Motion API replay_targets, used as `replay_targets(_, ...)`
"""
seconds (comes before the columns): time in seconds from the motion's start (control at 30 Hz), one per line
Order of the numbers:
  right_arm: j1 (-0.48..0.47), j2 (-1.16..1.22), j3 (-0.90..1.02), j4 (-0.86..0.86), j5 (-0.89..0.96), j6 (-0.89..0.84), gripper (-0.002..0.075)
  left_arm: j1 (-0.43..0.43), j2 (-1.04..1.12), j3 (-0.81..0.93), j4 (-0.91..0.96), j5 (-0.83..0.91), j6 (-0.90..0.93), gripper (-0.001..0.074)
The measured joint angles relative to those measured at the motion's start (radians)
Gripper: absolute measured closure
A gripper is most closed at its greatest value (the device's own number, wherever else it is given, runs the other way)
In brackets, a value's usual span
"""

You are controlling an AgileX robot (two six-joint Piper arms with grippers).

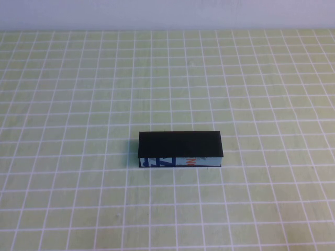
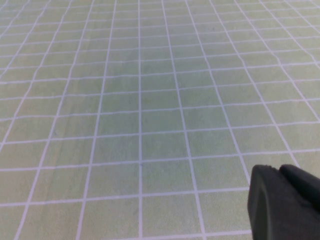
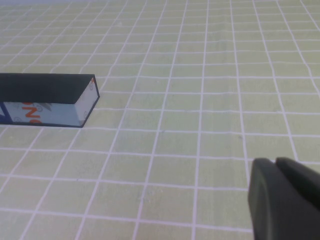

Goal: Take glasses out of glasses case

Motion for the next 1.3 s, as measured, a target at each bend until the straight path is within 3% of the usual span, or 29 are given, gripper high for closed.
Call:
replay_targets(1.07, 0.000, 0.000, 0.000, 0.000, 0.000, 0.000, 0.0743, 0.000, 0.000, 0.000, 0.000, -0.002, 0.000, 0.0739)
replay_targets(1.3, 0.000, 0.000, 0.000, 0.000, 0.000, 0.000, 0.0743, 0.000, 0.000, 0.000, -0.164, -0.065, 0.000, 0.0739)
